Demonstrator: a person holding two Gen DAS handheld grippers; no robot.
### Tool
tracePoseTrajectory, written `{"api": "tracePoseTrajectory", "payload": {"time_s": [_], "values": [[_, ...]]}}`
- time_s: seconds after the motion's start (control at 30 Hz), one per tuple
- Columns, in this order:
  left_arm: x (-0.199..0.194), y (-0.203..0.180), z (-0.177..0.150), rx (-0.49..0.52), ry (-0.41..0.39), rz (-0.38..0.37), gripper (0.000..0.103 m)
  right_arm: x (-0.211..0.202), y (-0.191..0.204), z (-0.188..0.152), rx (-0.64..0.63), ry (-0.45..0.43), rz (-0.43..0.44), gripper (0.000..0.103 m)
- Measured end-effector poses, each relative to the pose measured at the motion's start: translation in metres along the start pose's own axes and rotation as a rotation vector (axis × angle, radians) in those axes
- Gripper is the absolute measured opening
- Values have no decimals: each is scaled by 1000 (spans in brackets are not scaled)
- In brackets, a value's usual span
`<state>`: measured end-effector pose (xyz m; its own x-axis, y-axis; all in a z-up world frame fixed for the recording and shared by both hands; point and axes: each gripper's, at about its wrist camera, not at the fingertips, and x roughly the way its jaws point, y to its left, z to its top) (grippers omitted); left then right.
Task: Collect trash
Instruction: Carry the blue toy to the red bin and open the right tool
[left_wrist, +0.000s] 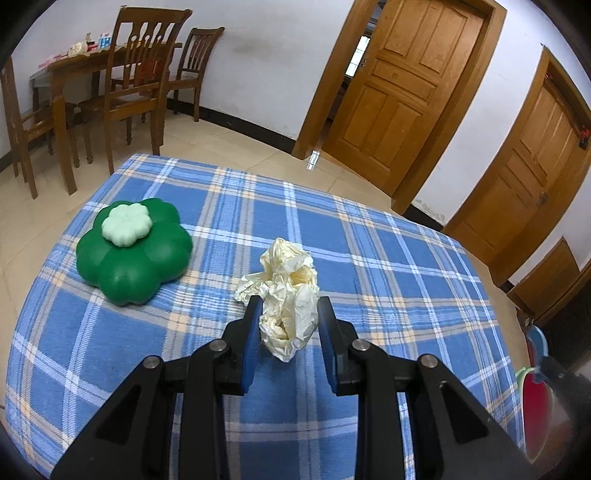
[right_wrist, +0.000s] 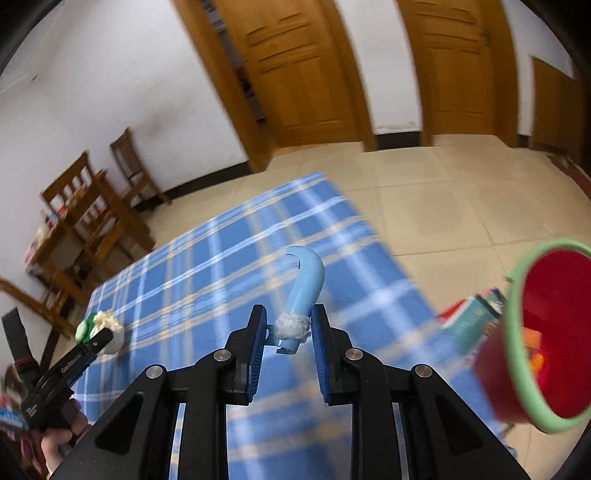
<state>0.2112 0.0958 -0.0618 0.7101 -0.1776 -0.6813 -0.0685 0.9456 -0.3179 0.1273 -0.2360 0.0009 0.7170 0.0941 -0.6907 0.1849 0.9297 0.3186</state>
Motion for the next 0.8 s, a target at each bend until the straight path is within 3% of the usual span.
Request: {"api": "tracePoseTrajectory", "payload": {"time_s": [0.37, 0.8], "values": [[5, -23, -10, 78, 20, -16, 29, -68, -112, -14, 185, -74, -198, 25], [-1, -59, -17, 157, 36, -46, 29, -94, -200, -40, 354, -82, -342, 25]]}}
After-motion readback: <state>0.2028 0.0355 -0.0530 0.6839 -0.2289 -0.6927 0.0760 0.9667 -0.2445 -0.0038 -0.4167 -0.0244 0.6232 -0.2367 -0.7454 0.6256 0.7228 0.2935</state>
